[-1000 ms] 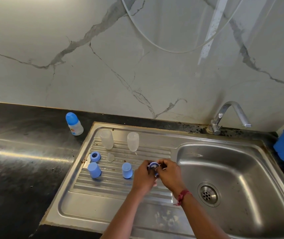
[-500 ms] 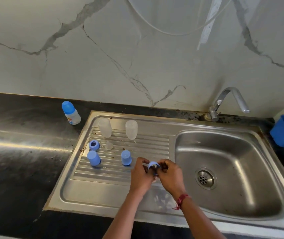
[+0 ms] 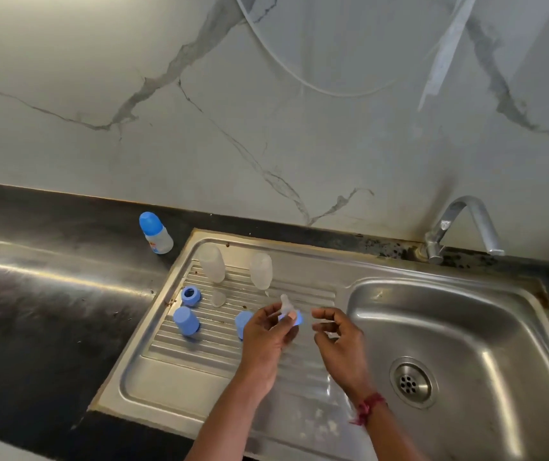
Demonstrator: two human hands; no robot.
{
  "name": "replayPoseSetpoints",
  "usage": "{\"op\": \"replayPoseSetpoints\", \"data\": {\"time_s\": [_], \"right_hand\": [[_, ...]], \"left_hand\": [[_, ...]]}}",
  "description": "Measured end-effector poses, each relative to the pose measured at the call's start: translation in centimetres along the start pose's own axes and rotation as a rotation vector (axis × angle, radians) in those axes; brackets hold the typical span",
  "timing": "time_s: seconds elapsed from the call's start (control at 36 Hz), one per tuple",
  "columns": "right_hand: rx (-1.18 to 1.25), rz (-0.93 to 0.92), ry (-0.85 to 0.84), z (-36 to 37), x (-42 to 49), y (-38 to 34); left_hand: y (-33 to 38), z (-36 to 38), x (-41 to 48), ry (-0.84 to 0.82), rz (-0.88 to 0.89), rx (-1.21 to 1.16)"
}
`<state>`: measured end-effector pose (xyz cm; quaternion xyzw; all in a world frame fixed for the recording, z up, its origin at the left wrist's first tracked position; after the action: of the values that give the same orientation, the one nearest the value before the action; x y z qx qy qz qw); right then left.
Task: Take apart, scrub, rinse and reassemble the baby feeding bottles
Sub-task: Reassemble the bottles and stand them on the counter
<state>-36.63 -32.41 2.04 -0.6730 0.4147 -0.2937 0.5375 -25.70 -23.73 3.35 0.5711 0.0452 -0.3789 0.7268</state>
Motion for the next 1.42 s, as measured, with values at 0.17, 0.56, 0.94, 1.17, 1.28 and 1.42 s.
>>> {"op": "replayPoseSetpoints", "data": {"time_s": [0.17, 0.56, 0.94, 1.17, 1.28, 1.42], "right_hand": [[-0.075, -0.014, -0.083, 0.9, 3.4, -1.3], [-0.487, -0.137, -0.208, 7.9, 8.7, -4.5], [-1.075, -0.334, -0.48, 12.8, 11.9, -7.4], [-0.835, -0.213, -0.352, 10.8, 12.1, -6.1], [-0.642, -0.153, -0.261, 7.5, 11.1, -5.5], [-0.223, -0.023, -0.243, 2.2, 9.0, -6.2]], "left_hand": [[2.5, -0.7, 0.5, 0.005, -0.008, -0.021], [6.3, -4.6, 5.4, 0.127, 0.219, 0.085], [7.4, -5.8, 9.4, 0.121, 0.192, 0.174], [6.7, -6.8, 9.2, 0.039, 0.212, 0.17], [6.1, -7.6, 8.6, 0.023, 0.267, 0.249], [5.9, -7.0, 7.1, -0.01, 0.31, 0.333]]}}
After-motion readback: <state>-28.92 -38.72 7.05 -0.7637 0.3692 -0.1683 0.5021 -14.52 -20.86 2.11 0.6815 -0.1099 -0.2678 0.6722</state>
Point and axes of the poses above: each hand's wrist, its own x-axis towards the middle knuckle, its own z-axis out of the palm, y = z × x, the point moved 1 cm from there along x, towards the middle knuckle, and after that the axes turned 3 degrees about y, right-handed, at the moved point
